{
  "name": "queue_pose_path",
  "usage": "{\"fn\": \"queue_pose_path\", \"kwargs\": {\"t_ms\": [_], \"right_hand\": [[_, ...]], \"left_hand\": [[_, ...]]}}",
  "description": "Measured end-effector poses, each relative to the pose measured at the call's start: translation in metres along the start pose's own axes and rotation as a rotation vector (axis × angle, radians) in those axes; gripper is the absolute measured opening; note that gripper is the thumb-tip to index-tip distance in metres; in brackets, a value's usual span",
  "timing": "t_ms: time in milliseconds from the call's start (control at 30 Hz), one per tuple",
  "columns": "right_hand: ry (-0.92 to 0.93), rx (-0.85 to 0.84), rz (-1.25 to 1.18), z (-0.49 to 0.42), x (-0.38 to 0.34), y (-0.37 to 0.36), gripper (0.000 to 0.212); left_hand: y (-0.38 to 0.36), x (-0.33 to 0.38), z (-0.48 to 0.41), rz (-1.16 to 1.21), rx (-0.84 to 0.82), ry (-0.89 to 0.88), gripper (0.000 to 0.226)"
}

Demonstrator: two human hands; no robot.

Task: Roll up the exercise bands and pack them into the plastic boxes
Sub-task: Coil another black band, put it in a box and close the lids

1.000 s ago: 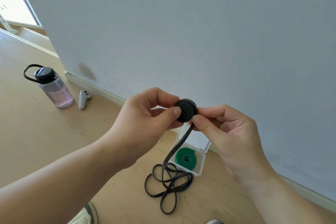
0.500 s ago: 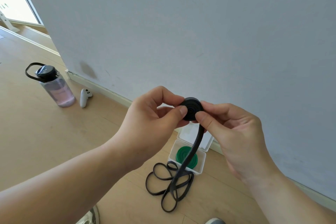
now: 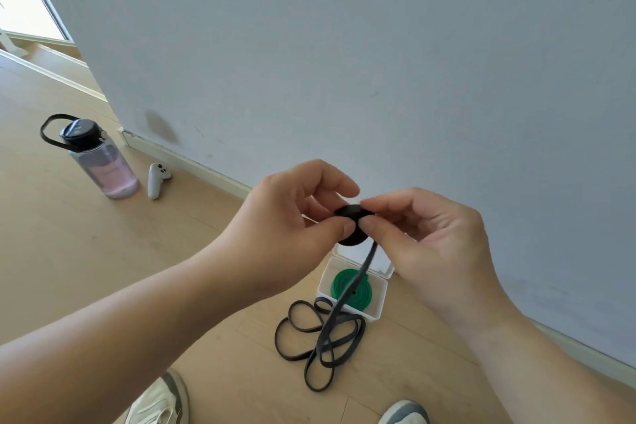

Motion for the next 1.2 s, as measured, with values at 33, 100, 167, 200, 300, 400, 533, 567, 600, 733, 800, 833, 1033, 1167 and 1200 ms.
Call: {"fn": "queue_pose_path", "kwargs": {"t_ms": [33, 100, 167, 200, 300, 400, 533, 567, 600, 733, 800, 833, 1033, 1167, 1200], "right_hand": [[-0.049, 0.045, -0.070, -0.001, 0.000, 0.001, 0.021], [-0.094, 0.115, -0.198, -0.002, -0.001, 0.002, 0.017], [-0.116, 0.151, -0.269, -0.002, -0.004, 0.001, 0.017], [-0.126, 0.160, -0.282, -0.002, -0.005, 0.000, 0.017], [-0.087, 0.139, -0.242, 0.000, -0.005, -0.001, 0.018], [0.101, -0.004, 0.022, 0.002, -0.006, -0.002, 0.022], [0.246, -0.139, 0.173, 0.004, -0.007, -0.005, 0.025], [0.248, -0.151, 0.172, 0.004, -0.007, -0.006, 0.026], [0.235, -0.151, 0.161, 0.004, -0.007, -0.006, 0.027], [-0.035, 0.075, -0.089, -0.001, -0.003, 0.002, 0.022], [-0.106, 0.145, -0.205, -0.002, -0.002, 0.005, 0.019], [-0.113, 0.145, -0.234, -0.003, -0.003, 0.005, 0.020], [-0.022, 0.024, -0.106, 0.002, -0.006, 0.000, 0.034], [0.095, -0.099, 0.081, 0.003, -0.005, -0.004, 0.036], [0.080, -0.104, 0.071, 0.003, -0.004, -0.005, 0.036]], "left_hand": [[0.001, 0.000, 0.000, 0.049, -0.007, 0.016, 0.031], [0.002, -0.001, -0.002, 0.226, -0.033, 0.058, 0.029], [0.003, -0.002, -0.003, 0.407, -0.040, 0.091, 0.026], [0.004, -0.002, -0.004, 0.476, -0.046, 0.101, 0.025], [0.003, -0.001, -0.003, 0.457, -0.071, 0.130, 0.021], [0.004, -0.003, -0.002, -0.009, 0.022, 0.065, 0.016], [0.001, -0.004, 0.000, -0.164, 0.036, -0.059, 0.028], [0.000, -0.003, 0.002, -0.187, 0.019, -0.096, 0.032], [-0.002, -0.003, 0.003, -0.205, 0.005, -0.120, 0.034], [0.004, -0.004, -0.003, -0.013, 0.040, -0.001, 0.027], [0.005, -0.006, -0.005, 0.168, 0.015, 0.067, 0.025], [0.004, -0.006, -0.005, 0.278, -0.014, 0.103, 0.024], [0.002, -0.007, -0.003, 0.192, -0.011, 0.170, 0.017], [0.000, -0.003, 0.000, -0.057, 0.003, 0.045, 0.036], [-0.001, -0.003, 0.001, -0.075, -0.004, 0.017, 0.038]]}}
Point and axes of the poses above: each hand's wrist, its own z-axis away from the middle knuckle, its own y-axis out of the back of the hand, x = y × z, the point moved 3 cm from there along -z, towards the middle knuckle, and after that the axes turned 14 degrees about y, right-handed, at the moved point
